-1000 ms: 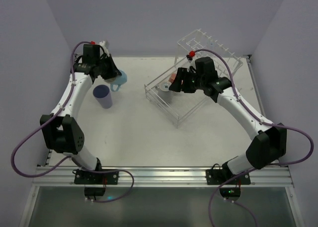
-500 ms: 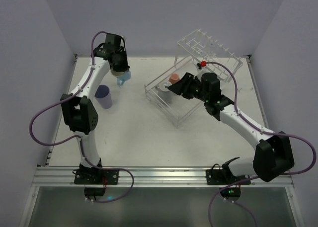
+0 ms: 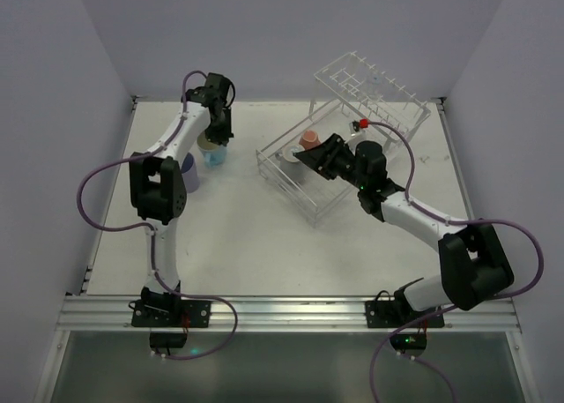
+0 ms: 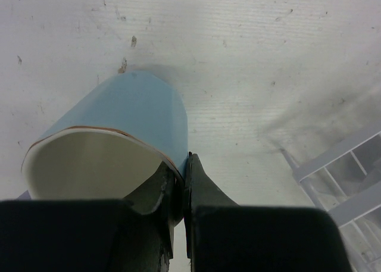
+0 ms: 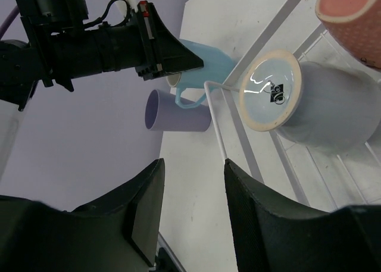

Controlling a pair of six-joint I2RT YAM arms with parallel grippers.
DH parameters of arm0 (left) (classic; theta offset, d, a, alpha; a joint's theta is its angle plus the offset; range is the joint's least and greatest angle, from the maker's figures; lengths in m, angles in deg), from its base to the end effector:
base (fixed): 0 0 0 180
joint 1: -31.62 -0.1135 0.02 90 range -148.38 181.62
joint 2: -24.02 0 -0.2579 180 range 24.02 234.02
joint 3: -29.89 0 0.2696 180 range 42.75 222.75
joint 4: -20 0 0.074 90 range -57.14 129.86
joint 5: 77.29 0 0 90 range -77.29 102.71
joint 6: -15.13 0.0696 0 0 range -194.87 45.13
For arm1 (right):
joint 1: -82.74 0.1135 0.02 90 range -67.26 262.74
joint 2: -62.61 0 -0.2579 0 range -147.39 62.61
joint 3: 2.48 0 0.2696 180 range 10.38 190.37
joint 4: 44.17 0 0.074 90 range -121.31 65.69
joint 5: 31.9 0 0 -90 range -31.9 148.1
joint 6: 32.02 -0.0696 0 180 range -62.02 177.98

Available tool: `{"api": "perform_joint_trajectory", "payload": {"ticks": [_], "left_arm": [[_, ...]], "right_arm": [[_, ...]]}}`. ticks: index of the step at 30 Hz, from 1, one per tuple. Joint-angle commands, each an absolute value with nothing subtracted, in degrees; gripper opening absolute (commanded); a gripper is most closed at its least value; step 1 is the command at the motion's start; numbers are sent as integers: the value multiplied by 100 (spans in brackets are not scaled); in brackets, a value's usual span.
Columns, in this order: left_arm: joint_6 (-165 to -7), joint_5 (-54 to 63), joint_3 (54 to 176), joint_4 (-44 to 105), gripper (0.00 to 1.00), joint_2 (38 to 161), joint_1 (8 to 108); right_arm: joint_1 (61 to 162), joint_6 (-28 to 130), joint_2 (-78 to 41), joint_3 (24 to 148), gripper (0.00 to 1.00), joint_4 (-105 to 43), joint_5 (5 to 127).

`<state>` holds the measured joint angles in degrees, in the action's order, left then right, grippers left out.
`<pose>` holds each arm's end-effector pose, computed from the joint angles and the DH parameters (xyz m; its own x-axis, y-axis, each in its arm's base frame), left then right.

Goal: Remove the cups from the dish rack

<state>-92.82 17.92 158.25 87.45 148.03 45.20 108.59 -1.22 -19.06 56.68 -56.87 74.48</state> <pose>0.4855 -0.1108 0.2199 -0.8844 -0.1021 -0.4554 -0.0827 0.9946 -0.0624 0.3248 0.1792 0.2415 -0.6526 0.5995 -0.4633 -0.2105 0.4439 0.8710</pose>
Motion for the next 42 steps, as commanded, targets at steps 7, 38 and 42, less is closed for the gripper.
{"api": "perform_joint_trajectory", "payload": {"ticks": [7,38,42], "left_arm": [[-9025,2080,16413,8806,0,15006,4559],[-9130,1860,16105,8516,35,14725,4568],[-9130,1816,16052,8498,35,14698,4568]], "right_arm": [[10841,-301,-2018,5607,49,-6006,6962],[10841,-169,-2959,6030,47,-6436,6812],[10779,-213,-3064,6109,45,-6480,6847]]}}
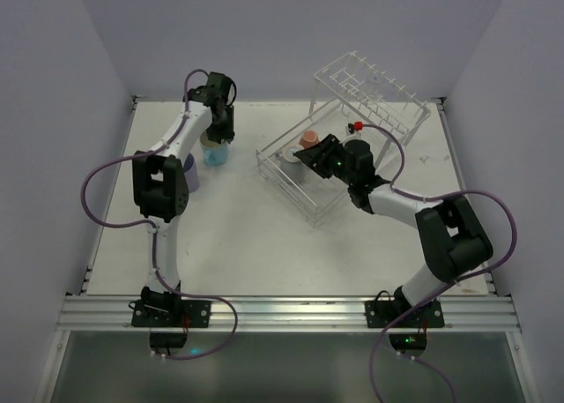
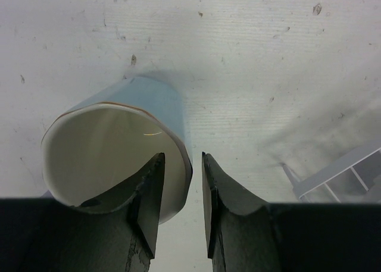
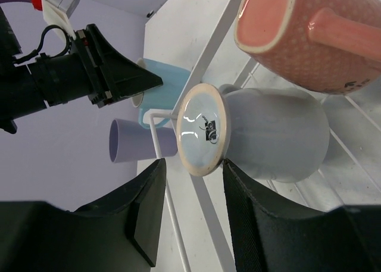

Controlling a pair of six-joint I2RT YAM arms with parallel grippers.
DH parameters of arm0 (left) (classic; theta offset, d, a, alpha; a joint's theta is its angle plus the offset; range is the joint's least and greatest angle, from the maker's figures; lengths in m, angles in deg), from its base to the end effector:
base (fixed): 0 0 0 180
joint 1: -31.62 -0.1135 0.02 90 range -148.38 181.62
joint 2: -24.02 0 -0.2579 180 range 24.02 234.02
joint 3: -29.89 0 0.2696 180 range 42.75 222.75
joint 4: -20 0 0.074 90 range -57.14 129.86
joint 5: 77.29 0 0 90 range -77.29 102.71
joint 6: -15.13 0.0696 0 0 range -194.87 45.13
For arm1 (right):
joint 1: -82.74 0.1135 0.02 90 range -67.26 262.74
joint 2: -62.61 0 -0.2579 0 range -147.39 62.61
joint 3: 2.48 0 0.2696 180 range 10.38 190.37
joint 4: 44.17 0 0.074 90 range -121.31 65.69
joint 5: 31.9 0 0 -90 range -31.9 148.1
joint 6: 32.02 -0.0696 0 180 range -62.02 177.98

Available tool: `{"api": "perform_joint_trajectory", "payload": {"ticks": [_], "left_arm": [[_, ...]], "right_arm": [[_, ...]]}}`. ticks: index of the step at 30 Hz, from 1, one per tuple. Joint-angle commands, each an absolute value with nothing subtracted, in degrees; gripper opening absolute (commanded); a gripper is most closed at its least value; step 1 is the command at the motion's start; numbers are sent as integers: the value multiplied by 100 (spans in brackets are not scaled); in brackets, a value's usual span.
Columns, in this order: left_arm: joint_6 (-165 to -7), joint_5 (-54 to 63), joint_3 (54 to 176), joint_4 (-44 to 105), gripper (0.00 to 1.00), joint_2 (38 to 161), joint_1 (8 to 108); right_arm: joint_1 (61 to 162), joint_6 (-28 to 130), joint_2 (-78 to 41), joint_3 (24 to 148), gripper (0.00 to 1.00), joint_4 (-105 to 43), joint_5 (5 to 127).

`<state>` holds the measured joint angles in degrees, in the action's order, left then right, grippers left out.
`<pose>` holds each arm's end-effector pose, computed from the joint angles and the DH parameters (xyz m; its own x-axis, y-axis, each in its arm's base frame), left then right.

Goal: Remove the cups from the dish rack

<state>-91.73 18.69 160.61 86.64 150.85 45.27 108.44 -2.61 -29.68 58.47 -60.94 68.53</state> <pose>0.4965 -0.1131 0.2109 -0.8814 -0.0828 -0.4651 -0.0703 0.9965 -0.0442 0.3536 0.1841 0.1951 -0.6204 0.6522 -0.4356 -0.0895 0.4929 0.8655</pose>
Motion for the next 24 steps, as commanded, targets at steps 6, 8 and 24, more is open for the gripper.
{"api": "perform_joint_trajectory", "payload": {"ticks": [6,8,24], "left_arm": [[-9122,1807,16000,8472,35,14611,4586],[-9122,1816,16017,8472,36,14584,4586],[-9122,1798,15903,8419,39,14514,4586]], "right_arm": [[10753,-310,-3310,6197,44,-6655,6899],[10753,-319,-3372,6197,43,-6734,6935],[10682,-371,-3715,6460,24,-6726,7110]]}}
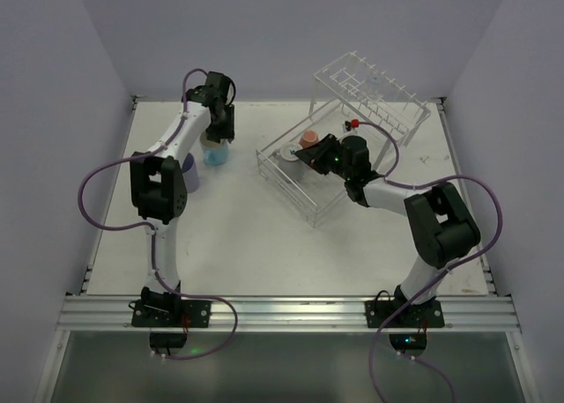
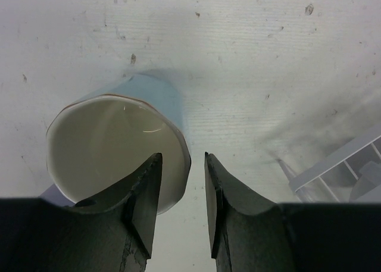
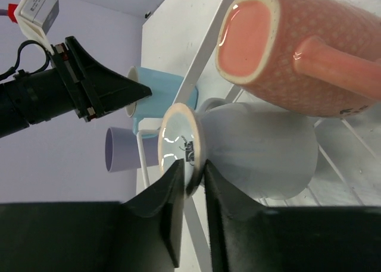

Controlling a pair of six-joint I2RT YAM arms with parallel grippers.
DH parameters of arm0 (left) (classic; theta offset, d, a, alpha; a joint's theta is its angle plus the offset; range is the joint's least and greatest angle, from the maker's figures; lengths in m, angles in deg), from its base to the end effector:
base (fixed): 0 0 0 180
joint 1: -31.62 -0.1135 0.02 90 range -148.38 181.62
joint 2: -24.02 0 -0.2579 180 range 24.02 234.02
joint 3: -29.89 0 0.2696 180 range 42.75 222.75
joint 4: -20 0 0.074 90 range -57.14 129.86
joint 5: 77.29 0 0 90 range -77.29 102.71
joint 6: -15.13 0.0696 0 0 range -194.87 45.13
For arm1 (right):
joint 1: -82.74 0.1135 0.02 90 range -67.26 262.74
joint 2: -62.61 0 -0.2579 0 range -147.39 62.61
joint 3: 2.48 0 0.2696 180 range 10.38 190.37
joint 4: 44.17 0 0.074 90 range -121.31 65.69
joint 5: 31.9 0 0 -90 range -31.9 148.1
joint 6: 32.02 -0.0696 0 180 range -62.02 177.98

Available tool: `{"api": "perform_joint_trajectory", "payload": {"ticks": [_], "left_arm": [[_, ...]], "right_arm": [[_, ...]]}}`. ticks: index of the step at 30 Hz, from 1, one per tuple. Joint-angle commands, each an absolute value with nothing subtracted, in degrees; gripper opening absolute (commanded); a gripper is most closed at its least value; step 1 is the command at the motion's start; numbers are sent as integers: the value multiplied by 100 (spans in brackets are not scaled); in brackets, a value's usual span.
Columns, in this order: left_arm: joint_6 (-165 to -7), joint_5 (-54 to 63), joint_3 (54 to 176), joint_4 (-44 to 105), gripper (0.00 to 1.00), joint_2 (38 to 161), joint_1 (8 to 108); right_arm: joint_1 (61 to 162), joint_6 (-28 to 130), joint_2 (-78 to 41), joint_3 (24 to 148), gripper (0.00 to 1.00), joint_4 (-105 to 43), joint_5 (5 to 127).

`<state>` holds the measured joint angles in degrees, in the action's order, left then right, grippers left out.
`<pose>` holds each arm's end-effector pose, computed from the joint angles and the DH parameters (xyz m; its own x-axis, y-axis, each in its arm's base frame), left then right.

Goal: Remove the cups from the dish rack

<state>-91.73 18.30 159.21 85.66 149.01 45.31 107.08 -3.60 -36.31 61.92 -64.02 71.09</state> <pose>0.4927 -0.1130 0.2194 -0.8710 -0.0849 -0.4839 -0.0653 0.9962 -0.0574 0.3756 0.1871 0.1796 -0.6373 0.6523 -0.4104 -0.0825 0.4717 0.8779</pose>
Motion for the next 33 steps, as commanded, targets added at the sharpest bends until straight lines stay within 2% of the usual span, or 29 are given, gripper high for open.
{"api": "perform_joint_trajectory", "payload": {"ticks": [1,3,4,18,26,33], "left_arm": [[-9130,1807,15894,8410,40,14479,4586],[-9130,1816,15876,8401,43,14444,4586],[-9130,1816,15868,8401,43,14400,4594],[-9289,1930,15736,8322,55,13802,4594],[-9376,2334,15385,8077,61,13152,4594],[-9482,2124,15173,7830,64,12607,4603]], "right_arm": [[10674,-389,-3741,6486,19,-6691,7110],[10665,-380,-3802,6539,4,-6682,7163],[10674,-380,-3803,6548,0,-6673,7181],[10665,-371,-3153,6232,0,-6436,6979],[10577,-845,-2634,6003,0,-6480,6891],[10445,-1285,-2318,5995,0,-6585,6987]]}}
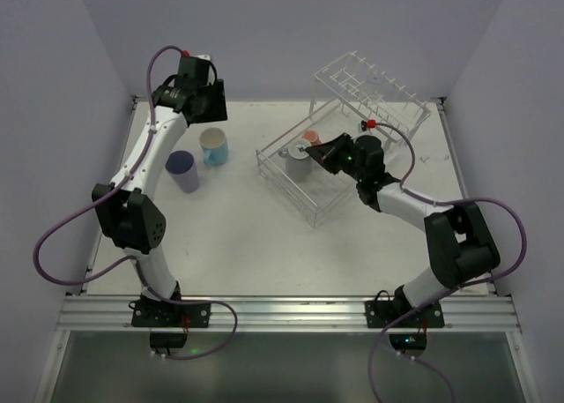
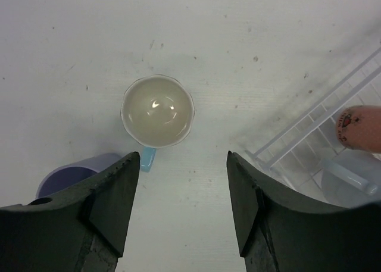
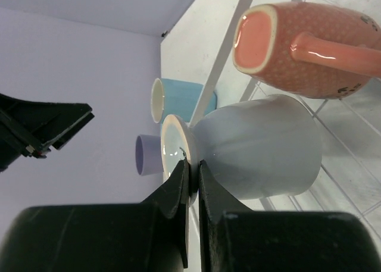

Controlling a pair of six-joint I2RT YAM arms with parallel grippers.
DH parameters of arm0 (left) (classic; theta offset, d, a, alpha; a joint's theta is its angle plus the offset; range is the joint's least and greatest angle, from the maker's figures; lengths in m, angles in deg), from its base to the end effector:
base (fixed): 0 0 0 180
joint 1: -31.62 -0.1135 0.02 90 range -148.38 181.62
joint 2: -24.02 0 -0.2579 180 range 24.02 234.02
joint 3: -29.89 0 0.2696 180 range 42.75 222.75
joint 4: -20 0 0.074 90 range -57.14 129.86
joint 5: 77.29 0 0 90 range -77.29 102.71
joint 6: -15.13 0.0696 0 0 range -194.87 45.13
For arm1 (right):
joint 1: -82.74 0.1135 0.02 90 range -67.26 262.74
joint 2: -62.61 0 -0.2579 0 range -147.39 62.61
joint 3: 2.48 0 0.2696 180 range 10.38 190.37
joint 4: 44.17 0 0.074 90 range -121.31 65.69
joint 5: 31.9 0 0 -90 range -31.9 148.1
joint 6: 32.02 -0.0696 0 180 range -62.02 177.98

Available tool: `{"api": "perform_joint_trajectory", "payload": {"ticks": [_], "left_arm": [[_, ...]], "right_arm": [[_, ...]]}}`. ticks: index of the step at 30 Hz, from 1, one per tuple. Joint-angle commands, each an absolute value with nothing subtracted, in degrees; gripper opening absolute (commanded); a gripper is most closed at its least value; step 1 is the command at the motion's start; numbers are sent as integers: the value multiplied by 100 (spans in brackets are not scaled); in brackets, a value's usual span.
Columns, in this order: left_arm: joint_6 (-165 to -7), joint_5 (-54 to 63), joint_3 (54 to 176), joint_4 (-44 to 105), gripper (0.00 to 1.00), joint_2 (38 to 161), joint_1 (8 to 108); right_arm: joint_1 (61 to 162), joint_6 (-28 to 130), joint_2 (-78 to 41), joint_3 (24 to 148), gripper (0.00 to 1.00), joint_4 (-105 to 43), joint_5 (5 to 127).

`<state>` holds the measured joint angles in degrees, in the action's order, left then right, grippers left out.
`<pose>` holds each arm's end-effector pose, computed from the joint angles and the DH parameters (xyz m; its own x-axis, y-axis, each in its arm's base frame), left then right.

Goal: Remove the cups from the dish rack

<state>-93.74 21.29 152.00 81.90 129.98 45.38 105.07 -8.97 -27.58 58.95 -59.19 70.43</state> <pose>0.4391 -0.0968 0.3341 -0.7017 -0.1574 -0.6949 -0.0981 0.9873 -0.1246 0.3599 0.1639 0.2080 -0.6041 0.7237 -0.3337 -0.0183 0.4060 0.9137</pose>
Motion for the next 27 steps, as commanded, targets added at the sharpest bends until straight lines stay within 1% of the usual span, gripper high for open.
{"api": "perform_joint_trajectory", "payload": {"ticks": [1,3,6,7,9,10,14,17,18,19,20,21,22,23,24,26,27], "left_arm": [[-9482,2037,15182,7847,64,12554,4612],[-9482,1887,15138,7839,64,12458,4612],[-9421,1361,15059,7786,64,12378,4612],[-9403,924,15033,7777,64,12369,4612],[-9368,456,15006,7690,65,12317,4612],[-9359,-34,14919,7628,65,12229,4612],[-9394,-1170,14550,7207,66,11817,4577],[-9700,-2312,13795,6251,66,11254,4428],[-9806,-2619,13341,5613,66,10966,4375],[-9938,-3188,13075,5232,66,10815,4340],[-10244,-3437,12820,4837,66,10674,4270],[-10421,-3701,12278,3971,64,10403,4252],[-10631,-4147,12012,3502,62,10296,4234],[-11155,-4343,11766,2931,61,10217,4217],[-11456,-4528,11259,1864,60,10103,4216],[-12429,-4872,10851,882,60,10084,4216],[-12740,-4994,10475,-132,60,10119,4216]], "right_arm": [[10436,-1364,-2274,5995,0,-6585,6979],[10410,-1452,-2142,5995,0,-6611,7022],[10401,-1602,-1949,5977,0,-6629,7110],[10392,-1654,-1887,5968,0,-6647,7128],[10384,-1681,-1756,5951,0,-6647,7154],[10366,-1725,-1624,5942,0,-6655,7198],[10199,-1962,-1281,5837,0,-6647,7409],[10112,-2059,-982,5845,0,-6638,7471],[10094,-2076,-920,5854,0,-6629,7479],[10050,-2190,-876,5863,0,-6629,7506],[10041,-2234,-824,5898,0,-6629,7576],[10023,-2270,-788,5924,0,-6629,7611],[10023,-2313,-762,5942,0,-6629,7629],[10023,-2340,-709,5968,0,-6629,7629],[10023,-2366,-674,5977,0,-6638,7646],[10023,-2445,-621,5994,0,-6638,7664],[10023,-2463,-569,6003,0,-6655,7673]]}}
